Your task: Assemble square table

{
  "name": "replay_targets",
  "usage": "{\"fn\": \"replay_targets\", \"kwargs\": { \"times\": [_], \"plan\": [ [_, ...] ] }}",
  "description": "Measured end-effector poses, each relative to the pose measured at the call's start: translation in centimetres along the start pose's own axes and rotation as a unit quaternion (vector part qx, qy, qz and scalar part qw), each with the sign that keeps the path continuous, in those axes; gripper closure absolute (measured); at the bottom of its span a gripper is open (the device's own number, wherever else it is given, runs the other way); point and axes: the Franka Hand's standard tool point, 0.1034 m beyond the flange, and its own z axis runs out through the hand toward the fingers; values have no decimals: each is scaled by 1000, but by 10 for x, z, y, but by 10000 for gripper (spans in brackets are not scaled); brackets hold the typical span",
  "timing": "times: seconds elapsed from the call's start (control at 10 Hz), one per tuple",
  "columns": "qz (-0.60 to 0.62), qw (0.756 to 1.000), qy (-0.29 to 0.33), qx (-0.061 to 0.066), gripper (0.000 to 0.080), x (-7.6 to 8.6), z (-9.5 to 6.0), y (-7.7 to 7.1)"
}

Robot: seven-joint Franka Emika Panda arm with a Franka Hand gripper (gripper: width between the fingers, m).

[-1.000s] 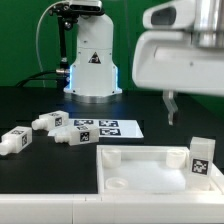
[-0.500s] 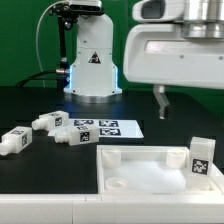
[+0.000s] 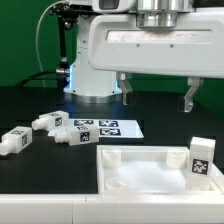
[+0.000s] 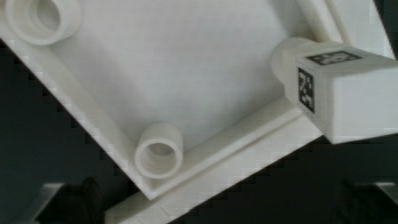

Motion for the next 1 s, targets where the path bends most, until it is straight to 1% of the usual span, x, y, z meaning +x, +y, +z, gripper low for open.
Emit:
{"fn": "replay_targets", "kwargs": {
  "times": [0.2, 0.3, 0.4, 0.5, 0.6, 0.7, 0.8, 1.0],
  "plan": [
    [-64, 998, 0, 0, 151, 0, 0, 1],
    [-51, 999, 3, 5, 151, 0, 1, 5],
    [-26, 1000, 2, 8, 151, -9, 8, 24],
    [4, 1000, -3, 9, 151, -23, 15, 47],
    [32, 999, -6, 10, 151, -35, 22, 66],
    [35, 999, -6, 8, 151, -39, 26, 71],
    [34, 999, -5, 9, 151, -38, 25, 69],
    [34, 999, -6, 8, 151, -38, 26, 70]
  ]
}}
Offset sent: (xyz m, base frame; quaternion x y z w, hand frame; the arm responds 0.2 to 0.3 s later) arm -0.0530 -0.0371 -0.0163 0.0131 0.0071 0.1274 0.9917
